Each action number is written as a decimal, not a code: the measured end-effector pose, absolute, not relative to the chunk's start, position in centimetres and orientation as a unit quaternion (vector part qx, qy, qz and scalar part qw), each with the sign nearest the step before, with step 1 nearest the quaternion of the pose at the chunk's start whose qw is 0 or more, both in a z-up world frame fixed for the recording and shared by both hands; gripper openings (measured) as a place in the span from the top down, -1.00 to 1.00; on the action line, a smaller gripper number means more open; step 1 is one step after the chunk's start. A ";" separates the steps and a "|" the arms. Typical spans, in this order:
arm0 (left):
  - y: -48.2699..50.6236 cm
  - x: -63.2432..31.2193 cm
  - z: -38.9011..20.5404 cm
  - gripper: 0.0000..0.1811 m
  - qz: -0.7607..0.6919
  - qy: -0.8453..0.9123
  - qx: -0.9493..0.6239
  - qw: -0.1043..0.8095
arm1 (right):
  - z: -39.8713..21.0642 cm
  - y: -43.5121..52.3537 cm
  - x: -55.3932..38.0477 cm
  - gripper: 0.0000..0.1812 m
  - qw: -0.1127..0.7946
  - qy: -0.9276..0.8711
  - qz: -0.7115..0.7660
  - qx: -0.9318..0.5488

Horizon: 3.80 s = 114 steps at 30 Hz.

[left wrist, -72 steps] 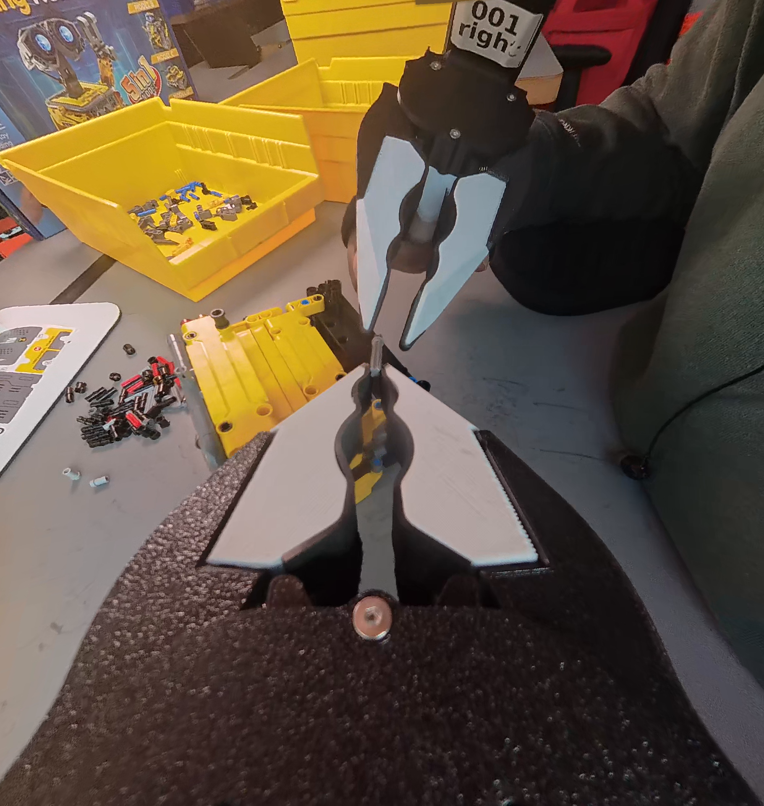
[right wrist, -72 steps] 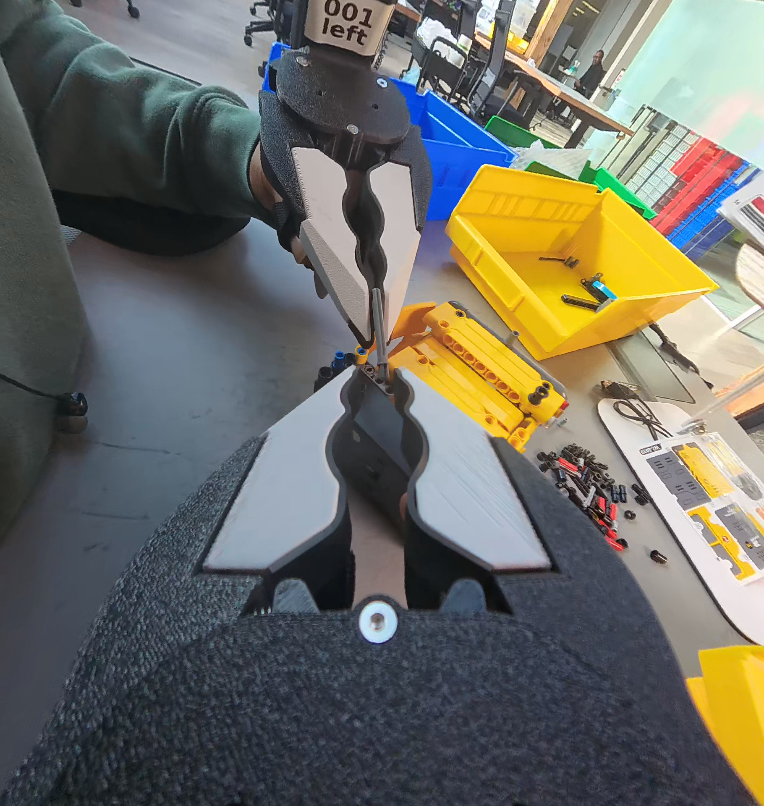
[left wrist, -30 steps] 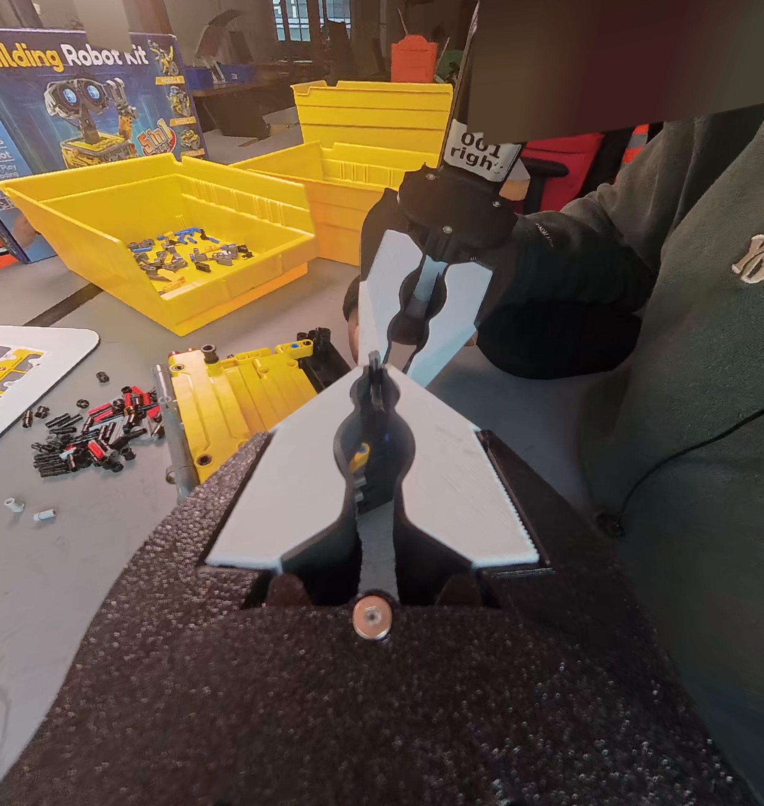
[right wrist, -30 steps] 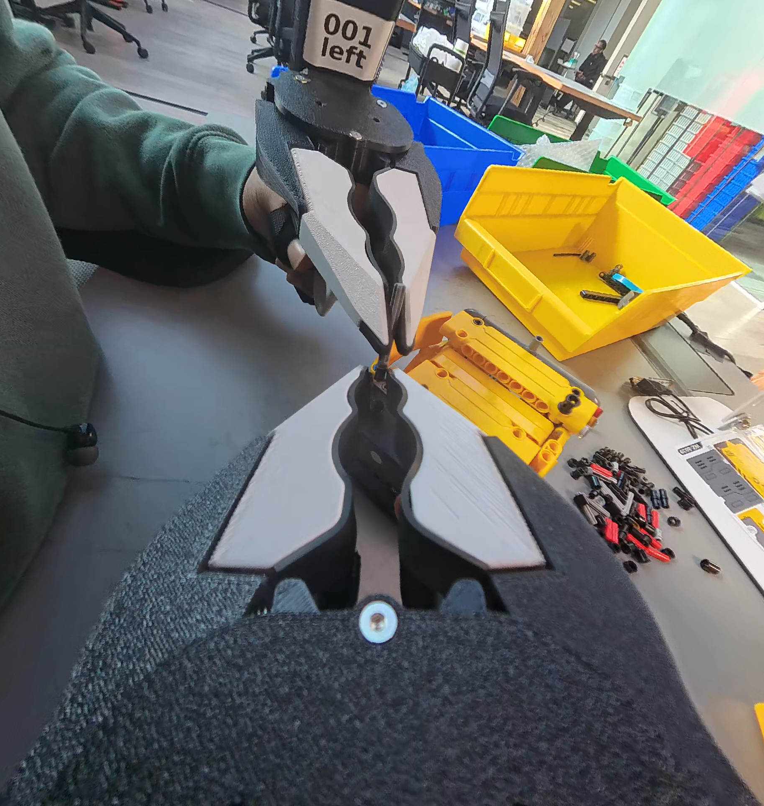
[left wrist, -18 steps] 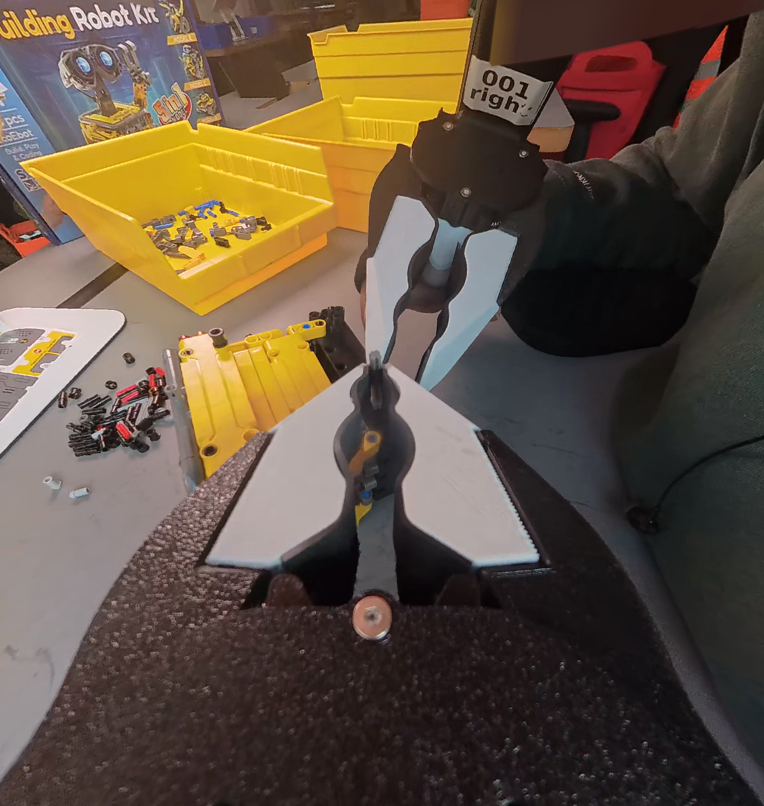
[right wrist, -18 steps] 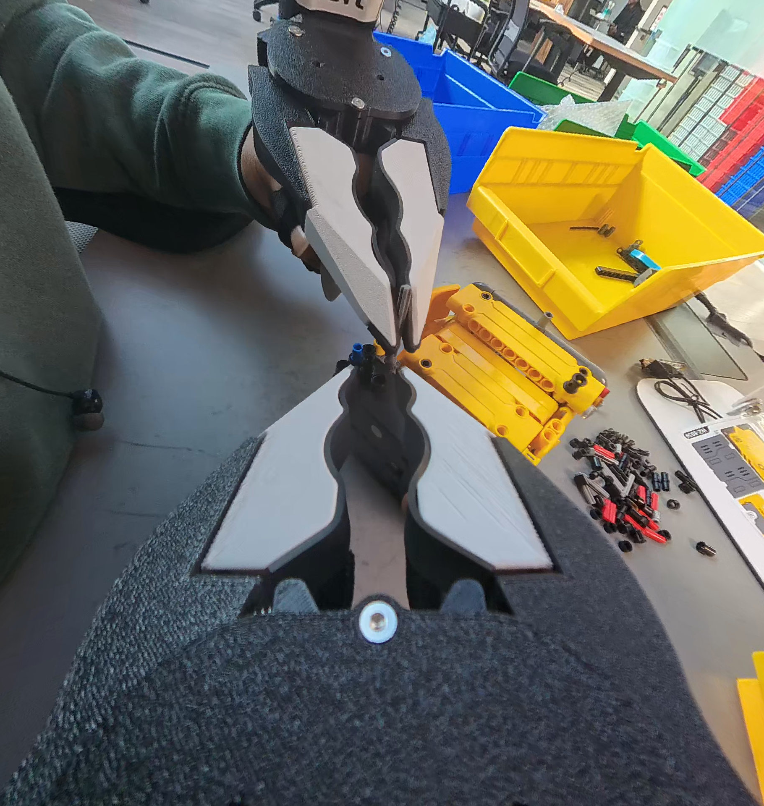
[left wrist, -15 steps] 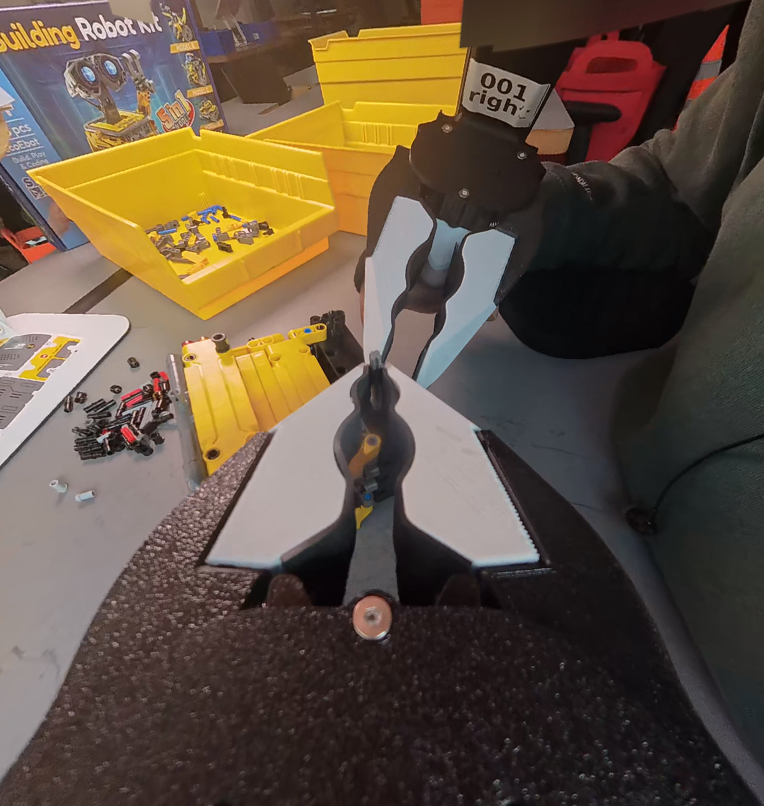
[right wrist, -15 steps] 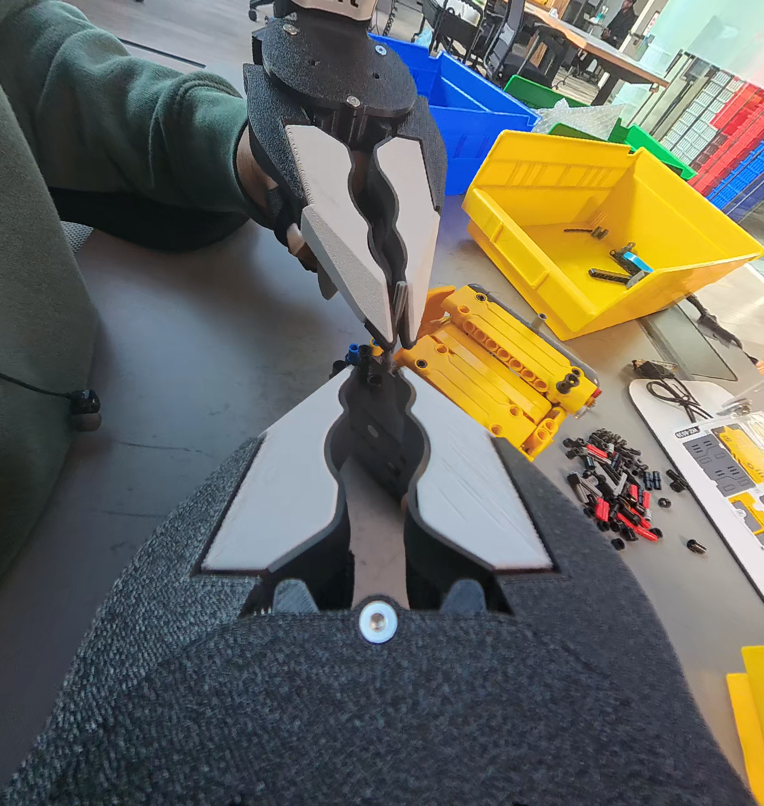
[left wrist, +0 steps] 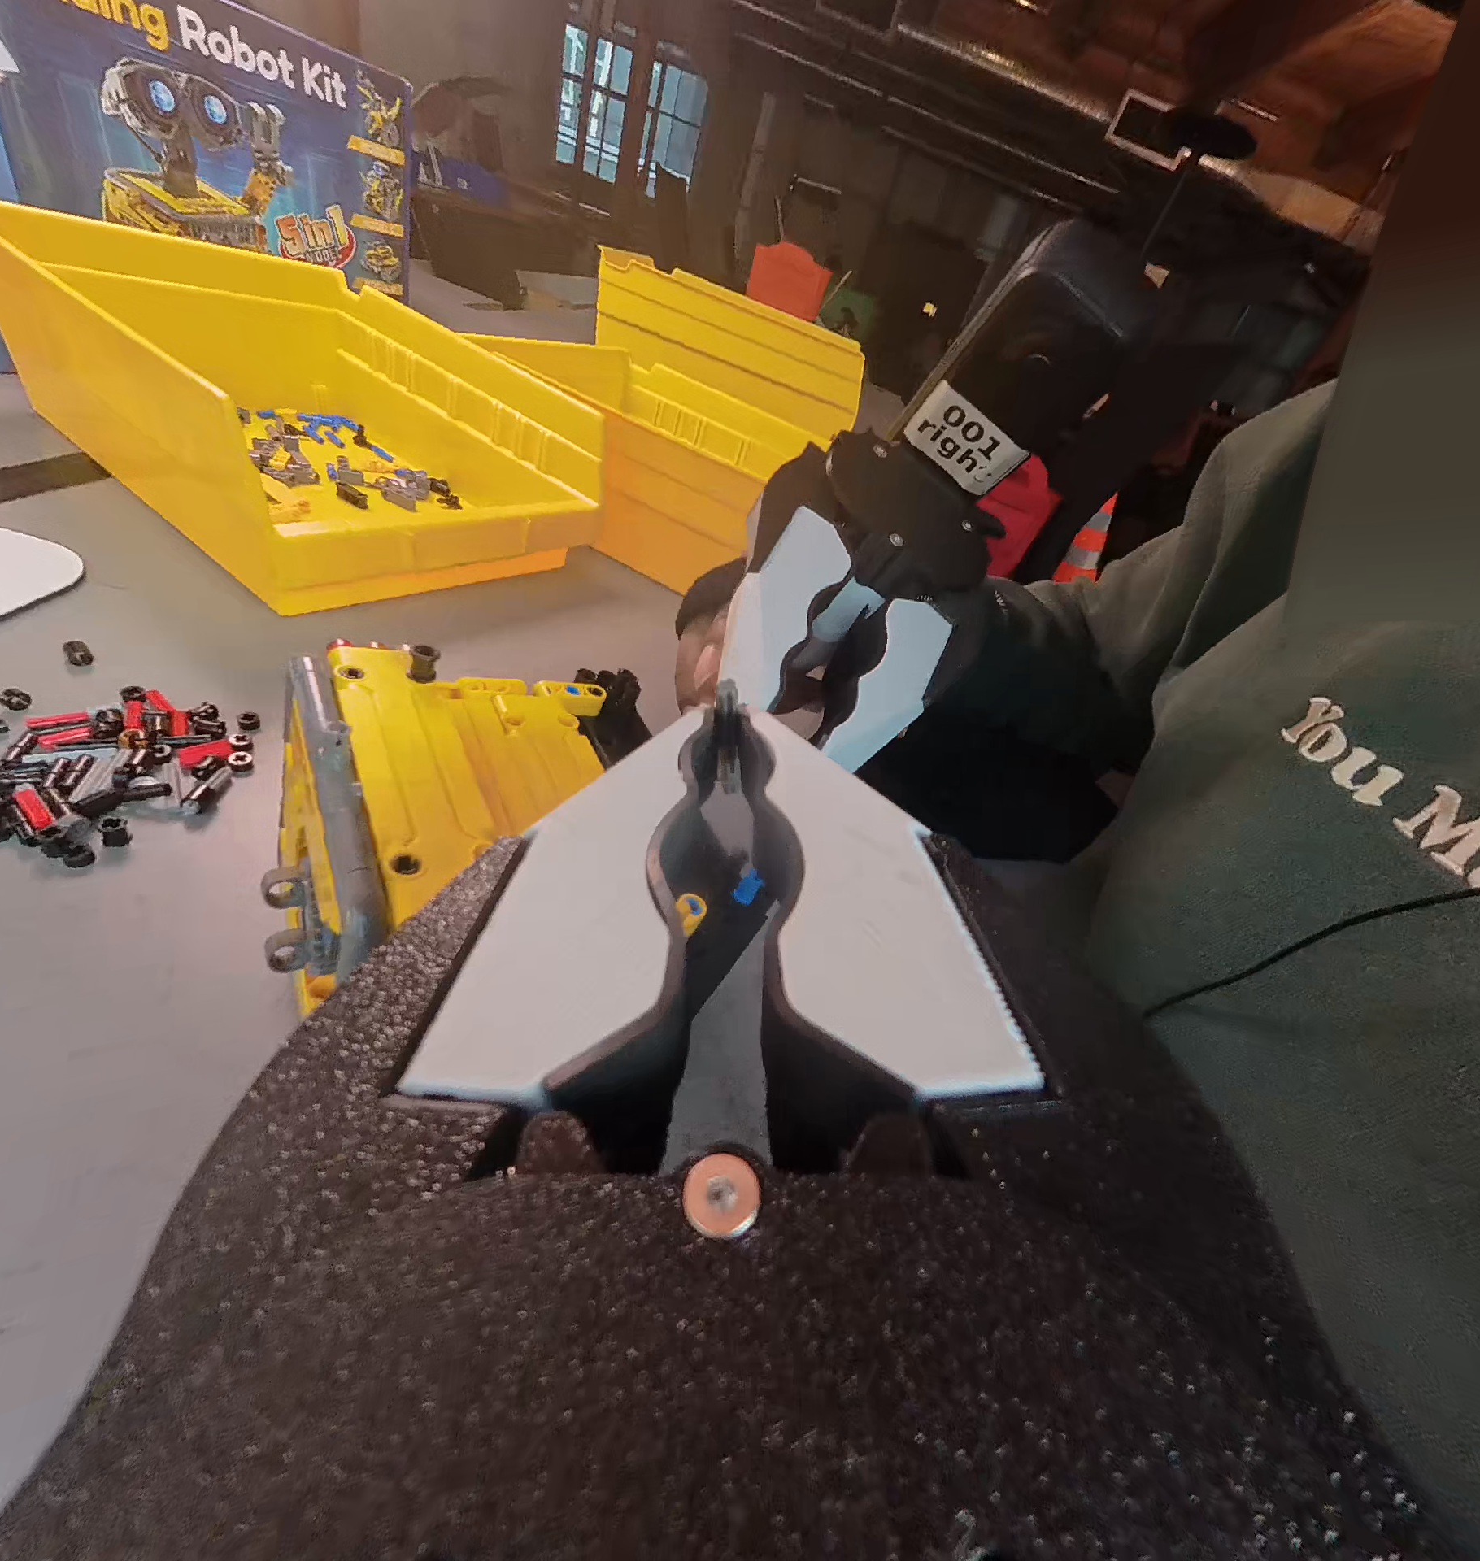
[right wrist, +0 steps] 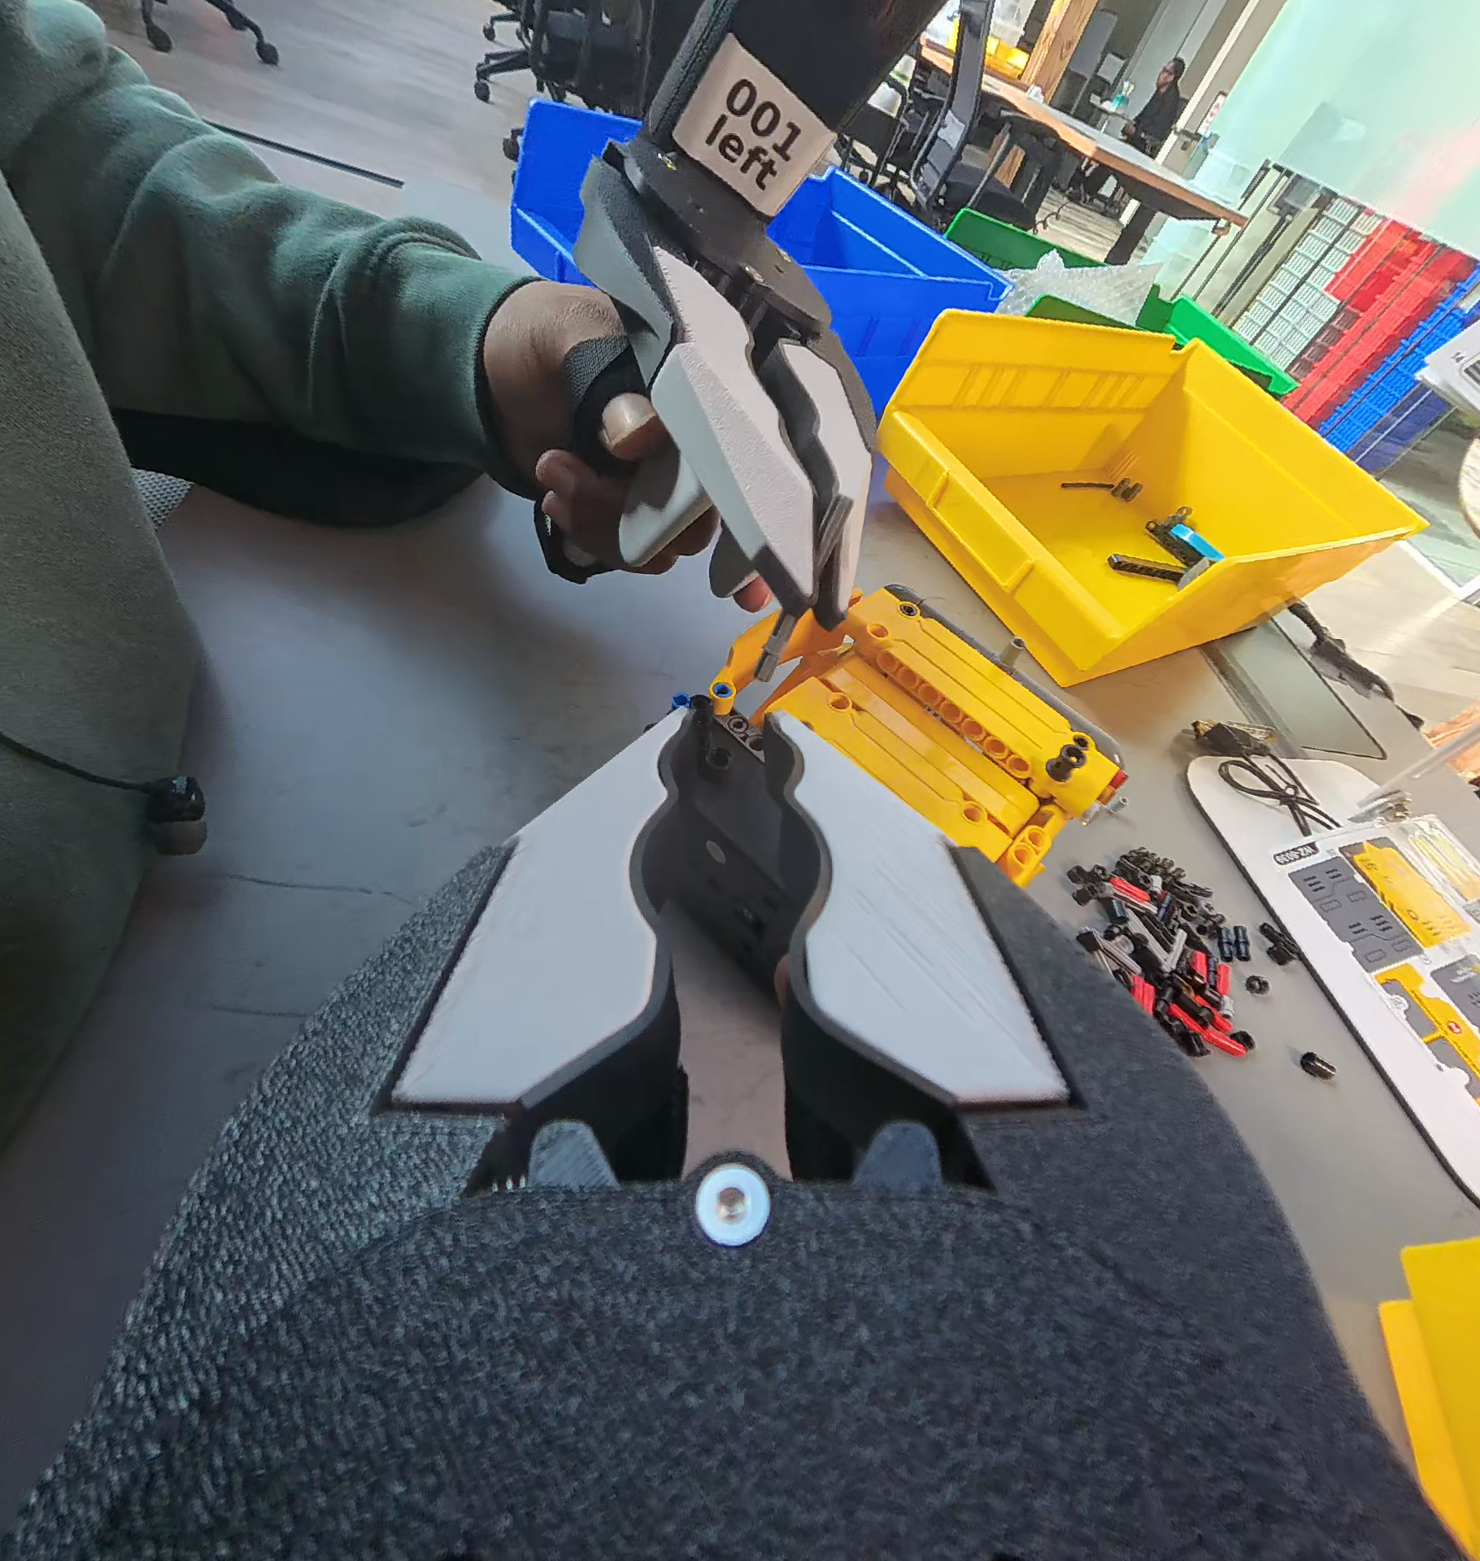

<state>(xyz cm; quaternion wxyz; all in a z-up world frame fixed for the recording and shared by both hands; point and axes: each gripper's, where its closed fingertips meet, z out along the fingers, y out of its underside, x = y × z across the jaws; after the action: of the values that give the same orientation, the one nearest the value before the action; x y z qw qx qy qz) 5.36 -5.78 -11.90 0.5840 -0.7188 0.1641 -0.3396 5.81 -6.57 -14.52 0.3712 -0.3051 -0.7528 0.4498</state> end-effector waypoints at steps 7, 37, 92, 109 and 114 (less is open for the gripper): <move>-5.7 5.5 -12.3 0.97 -0.339 0.165 -0.726 0.576 | -15.0 -6.7 5.8 0.83 0.365 -0.758 0.446 -0.306; -6.7 -0.3 -13.3 0.18 -0.100 0.312 -0.783 0.529 | -15.8 -6.7 5.3 0.84 0.245 -0.922 0.259 -0.153; -7.8 0.3 -16.8 0.30 -0.115 0.260 -0.806 0.519 | -14.9 -8.1 4.5 0.94 0.182 -0.860 0.419 -0.229; -7.2 3.6 -18.6 0.60 -0.119 0.249 -0.811 0.516 | -15.1 -8.3 3.6 0.95 0.201 -0.841 0.419 -0.277; -7.3 3.5 -19.0 0.60 -0.117 0.251 -0.807 0.521 | -15.4 -8.4 3.5 0.96 0.189 -0.849 0.410 -0.274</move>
<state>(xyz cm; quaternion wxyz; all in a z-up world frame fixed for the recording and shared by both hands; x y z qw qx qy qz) 3.52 -7.26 -18.97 0.5212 -0.8074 0.2506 -0.1173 3.50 -8.39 -15.36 0.1894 -0.2739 -0.8490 0.4101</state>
